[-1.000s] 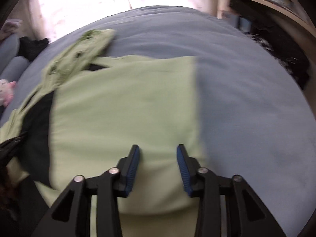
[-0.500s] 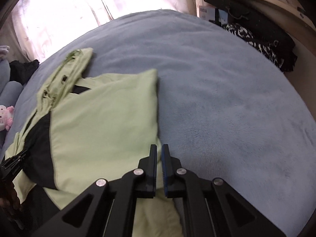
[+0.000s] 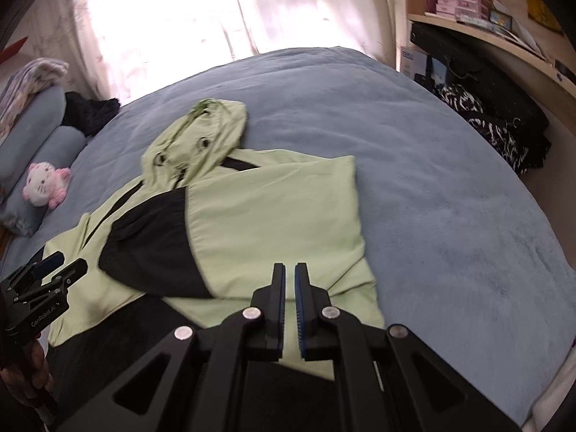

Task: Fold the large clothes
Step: 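Grasp the other black sleeve cuff with the left tool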

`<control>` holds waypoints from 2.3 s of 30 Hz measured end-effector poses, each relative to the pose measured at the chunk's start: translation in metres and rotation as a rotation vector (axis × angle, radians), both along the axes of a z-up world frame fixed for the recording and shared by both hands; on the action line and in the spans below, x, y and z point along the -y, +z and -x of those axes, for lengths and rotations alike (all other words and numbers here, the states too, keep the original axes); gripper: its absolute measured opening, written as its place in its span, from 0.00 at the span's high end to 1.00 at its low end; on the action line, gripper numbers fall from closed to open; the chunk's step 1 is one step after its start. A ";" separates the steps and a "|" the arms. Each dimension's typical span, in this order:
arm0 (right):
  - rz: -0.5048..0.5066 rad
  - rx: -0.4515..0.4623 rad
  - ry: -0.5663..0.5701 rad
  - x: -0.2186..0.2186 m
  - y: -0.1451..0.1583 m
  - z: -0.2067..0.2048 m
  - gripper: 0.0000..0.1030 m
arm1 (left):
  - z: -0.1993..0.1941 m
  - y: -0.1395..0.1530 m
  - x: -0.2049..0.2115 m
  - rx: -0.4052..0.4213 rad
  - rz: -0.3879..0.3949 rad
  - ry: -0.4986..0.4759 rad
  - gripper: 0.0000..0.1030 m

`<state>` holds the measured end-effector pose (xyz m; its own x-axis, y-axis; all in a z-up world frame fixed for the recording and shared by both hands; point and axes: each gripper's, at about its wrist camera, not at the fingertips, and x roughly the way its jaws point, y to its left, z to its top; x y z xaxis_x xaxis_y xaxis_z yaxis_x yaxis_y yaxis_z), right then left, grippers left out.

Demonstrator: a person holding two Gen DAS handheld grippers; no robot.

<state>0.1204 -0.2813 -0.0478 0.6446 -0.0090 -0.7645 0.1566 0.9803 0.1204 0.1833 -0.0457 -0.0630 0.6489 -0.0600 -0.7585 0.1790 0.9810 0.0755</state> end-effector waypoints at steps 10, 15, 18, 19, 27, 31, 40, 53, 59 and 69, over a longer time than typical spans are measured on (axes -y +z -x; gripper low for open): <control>-0.028 -0.010 0.040 -0.050 0.001 0.043 0.69 | 0.066 0.020 -0.027 -0.015 0.060 0.043 0.41; -0.033 -0.025 0.112 -0.091 -0.002 0.058 0.69 | 0.087 0.019 -0.062 -0.039 0.099 0.102 0.41; -0.041 -0.023 0.155 -0.115 -0.001 0.061 0.69 | 0.100 0.017 -0.094 -0.042 0.105 0.156 0.41; -0.042 -0.026 0.169 -0.124 -0.002 0.061 0.69 | 0.103 0.016 -0.101 -0.042 0.107 0.171 0.41; -0.050 -0.073 0.283 -0.198 -0.012 0.055 0.69 | 0.123 0.009 -0.171 -0.040 0.147 0.258 0.41; -0.014 -0.084 0.339 -0.230 -0.014 0.051 0.69 | 0.127 -0.003 -0.206 -0.073 0.188 0.294 0.41; 0.010 -0.051 0.407 -0.293 -0.016 0.024 0.69 | 0.116 -0.035 -0.306 -0.117 0.394 0.375 0.41; -0.018 0.000 0.547 -0.409 -0.031 -0.055 0.69 | 0.042 -0.102 -0.474 -0.114 0.730 0.561 0.41; -0.023 0.012 0.575 -0.447 -0.041 -0.086 0.69 | 0.003 -0.134 -0.518 -0.156 0.804 0.606 0.41; -0.054 -0.023 0.582 -0.455 -0.057 -0.099 0.69 | -0.012 -0.139 -0.534 -0.047 0.741 0.732 0.96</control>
